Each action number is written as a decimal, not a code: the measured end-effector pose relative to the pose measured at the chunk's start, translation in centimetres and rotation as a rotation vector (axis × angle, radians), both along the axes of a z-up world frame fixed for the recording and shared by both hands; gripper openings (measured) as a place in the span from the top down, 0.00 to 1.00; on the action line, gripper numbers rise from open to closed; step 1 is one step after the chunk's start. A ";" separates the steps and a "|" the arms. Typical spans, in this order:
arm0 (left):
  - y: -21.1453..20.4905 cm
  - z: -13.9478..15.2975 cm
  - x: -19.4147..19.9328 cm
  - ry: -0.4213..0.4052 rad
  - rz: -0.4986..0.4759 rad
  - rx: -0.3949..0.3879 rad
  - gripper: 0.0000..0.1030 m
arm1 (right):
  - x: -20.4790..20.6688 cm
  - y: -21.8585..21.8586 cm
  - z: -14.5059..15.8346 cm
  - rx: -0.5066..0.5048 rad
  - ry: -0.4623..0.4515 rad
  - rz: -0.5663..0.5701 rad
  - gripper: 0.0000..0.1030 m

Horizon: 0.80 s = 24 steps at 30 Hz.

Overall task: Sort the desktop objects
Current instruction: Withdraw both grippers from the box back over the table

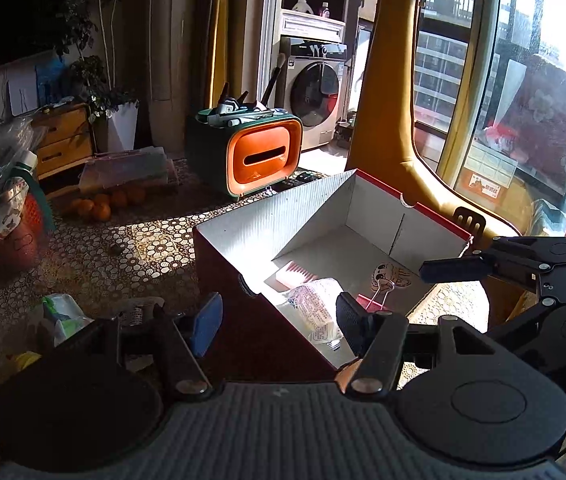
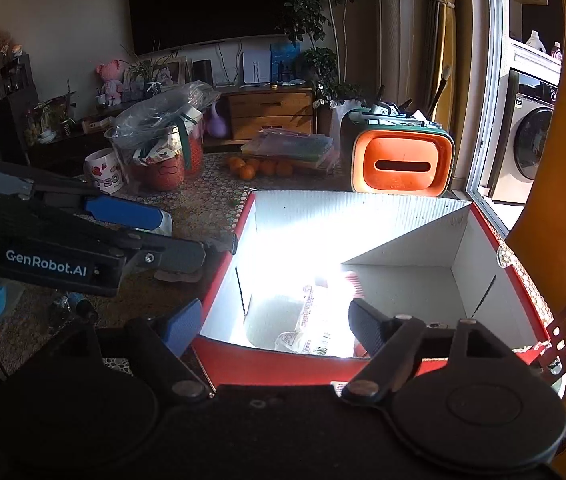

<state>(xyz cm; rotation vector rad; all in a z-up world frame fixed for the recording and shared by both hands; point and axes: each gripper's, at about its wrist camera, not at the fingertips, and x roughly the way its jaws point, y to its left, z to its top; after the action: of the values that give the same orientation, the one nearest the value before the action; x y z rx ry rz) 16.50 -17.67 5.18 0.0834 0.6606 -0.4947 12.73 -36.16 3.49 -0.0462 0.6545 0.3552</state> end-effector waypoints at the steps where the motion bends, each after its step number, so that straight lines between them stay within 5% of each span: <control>1: 0.7 0.1 -0.5 0.000 0.009 -0.008 0.40 | -0.2 0.3 0.2 0.005 -0.003 0.003 0.19; 24: 14.2 -2.0 -6.8 -0.051 0.194 -0.045 0.29 | -1.5 9.9 0.7 0.078 -0.024 0.016 0.07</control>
<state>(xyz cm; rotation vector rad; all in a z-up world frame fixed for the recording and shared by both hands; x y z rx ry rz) 9.74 -3.45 3.19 -0.0105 0.6006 -0.3198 11.22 -26.21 4.23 0.0192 0.6166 0.3946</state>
